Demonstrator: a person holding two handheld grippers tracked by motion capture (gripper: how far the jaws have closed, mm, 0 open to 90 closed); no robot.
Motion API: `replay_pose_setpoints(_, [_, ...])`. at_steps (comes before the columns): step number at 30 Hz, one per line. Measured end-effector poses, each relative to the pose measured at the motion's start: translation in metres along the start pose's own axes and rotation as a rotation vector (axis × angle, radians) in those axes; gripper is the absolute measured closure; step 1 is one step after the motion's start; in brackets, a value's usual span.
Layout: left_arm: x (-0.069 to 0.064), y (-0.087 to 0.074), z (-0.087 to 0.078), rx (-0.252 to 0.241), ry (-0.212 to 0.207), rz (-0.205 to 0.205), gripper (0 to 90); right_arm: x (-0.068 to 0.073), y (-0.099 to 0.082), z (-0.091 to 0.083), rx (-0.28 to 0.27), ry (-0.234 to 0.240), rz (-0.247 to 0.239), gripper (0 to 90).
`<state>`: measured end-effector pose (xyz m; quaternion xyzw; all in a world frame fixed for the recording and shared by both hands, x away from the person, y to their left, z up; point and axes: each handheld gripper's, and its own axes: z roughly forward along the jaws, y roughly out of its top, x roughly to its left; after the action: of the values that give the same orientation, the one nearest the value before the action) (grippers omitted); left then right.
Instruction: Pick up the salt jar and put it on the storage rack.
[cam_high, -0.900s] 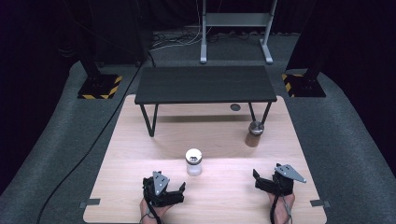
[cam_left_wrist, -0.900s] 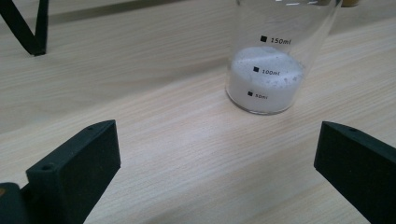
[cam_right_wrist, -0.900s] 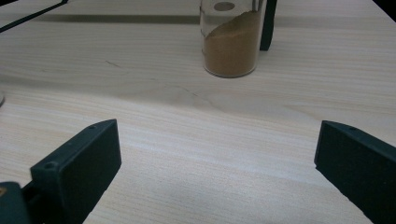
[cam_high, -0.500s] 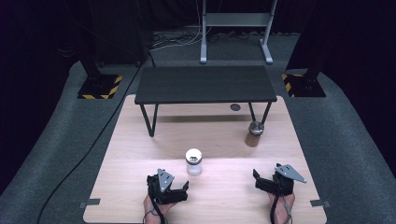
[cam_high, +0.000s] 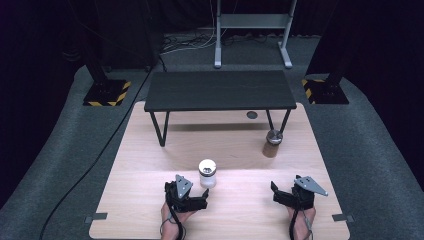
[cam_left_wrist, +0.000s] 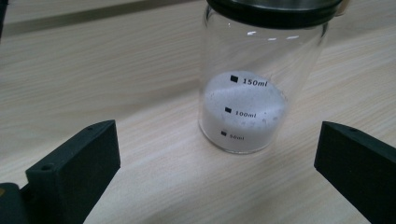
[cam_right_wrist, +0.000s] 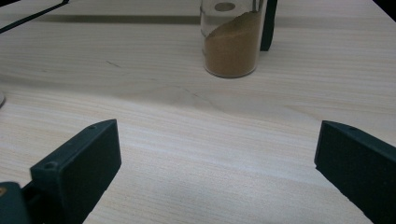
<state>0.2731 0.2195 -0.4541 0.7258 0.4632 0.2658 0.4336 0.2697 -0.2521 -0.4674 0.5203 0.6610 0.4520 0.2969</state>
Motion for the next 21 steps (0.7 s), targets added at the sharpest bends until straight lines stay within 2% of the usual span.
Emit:
replay_pose_setpoints(8, [-0.005,0.011,0.014,-0.022,-0.001,0.018,0.0,0.001,0.000,0.000,0.003,-0.002,-0.002,0.0])
replay_pose_setpoints(14, [-0.008,0.021,0.026,-0.025,-0.010,0.046,0.0,0.001,0.001,0.000,0.003,-0.004,-0.001,0.0])
replay_pose_setpoints(21, [-0.009,0.033,0.039,-0.025,-0.006,0.058,0.0,0.001,0.001,0.000,0.005,-0.005,-0.002,0.0])
